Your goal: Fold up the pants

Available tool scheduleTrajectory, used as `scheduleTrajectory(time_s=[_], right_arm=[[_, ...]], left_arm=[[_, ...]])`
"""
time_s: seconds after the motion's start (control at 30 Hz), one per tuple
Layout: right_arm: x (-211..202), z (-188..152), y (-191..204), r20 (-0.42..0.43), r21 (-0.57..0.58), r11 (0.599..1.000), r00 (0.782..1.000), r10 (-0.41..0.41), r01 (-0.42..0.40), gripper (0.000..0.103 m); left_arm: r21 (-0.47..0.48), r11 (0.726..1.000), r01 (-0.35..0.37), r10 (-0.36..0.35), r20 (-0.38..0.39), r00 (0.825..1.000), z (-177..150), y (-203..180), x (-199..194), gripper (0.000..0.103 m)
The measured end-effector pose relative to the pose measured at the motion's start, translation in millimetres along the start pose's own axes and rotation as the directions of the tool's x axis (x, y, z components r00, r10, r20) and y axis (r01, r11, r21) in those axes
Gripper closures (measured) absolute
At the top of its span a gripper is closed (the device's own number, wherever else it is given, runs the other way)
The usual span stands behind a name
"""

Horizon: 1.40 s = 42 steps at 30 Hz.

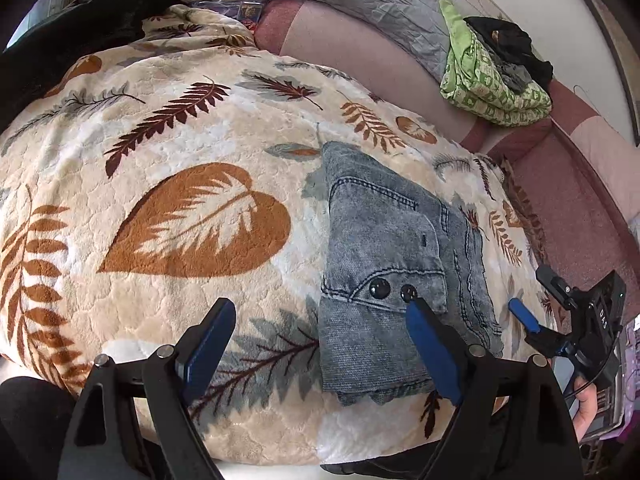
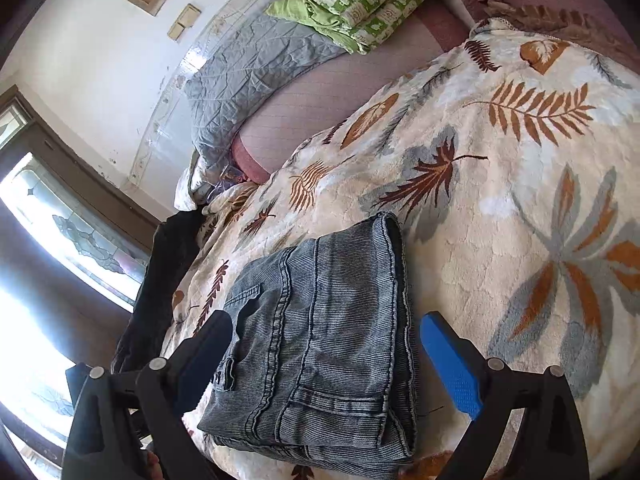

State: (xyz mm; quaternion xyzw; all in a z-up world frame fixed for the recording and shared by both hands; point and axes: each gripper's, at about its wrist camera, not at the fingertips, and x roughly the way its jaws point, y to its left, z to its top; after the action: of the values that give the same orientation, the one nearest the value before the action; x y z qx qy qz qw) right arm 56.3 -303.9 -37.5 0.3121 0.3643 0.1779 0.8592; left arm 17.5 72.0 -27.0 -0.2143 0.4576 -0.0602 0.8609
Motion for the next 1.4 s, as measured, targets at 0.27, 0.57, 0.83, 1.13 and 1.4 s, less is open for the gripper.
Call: scheduleTrajectory(time_s=[0.27, 0.57, 0.83, 1.13, 1.4], right_arm=[[-6, 17, -28, -0.079, 0.118, 0.993, 0.997, -0.004, 0.014, 0.006], [53, 31, -50, -0.416, 0.228, 0.974, 0.905, 0.091, 0.007, 0.006], [87, 32, -45, -0.481, 0.237, 0.97, 0.874, 0.069, 0.053, 0.024], [93, 31, -47, -0.487, 0.192, 0.977, 0.873, 0.017, 0.088, 0.05], [92, 30, -41, -0.489, 0.146, 0.986, 0.872, 0.005, 0.076, 0.072]], left_arm=[[-0.13, 0.988, 0.082, -0.091, -0.063, 0.994, 37, 40, 27, 0.016], [-0.133, 0.954, 0.269, -0.289, -0.159, 0.944, 47, 14, 69, 0.016], [-0.229, 0.904, 0.362, -0.405, -0.18, 0.896, 43, 18, 87, 0.018], [-0.362, 0.855, 0.372, -0.461, -0.203, 0.864, 43, 26, 109, 0.053], [-0.311, 0.9, 0.305, -0.381, -0.223, 0.897, 46, 16, 108, 0.077]])
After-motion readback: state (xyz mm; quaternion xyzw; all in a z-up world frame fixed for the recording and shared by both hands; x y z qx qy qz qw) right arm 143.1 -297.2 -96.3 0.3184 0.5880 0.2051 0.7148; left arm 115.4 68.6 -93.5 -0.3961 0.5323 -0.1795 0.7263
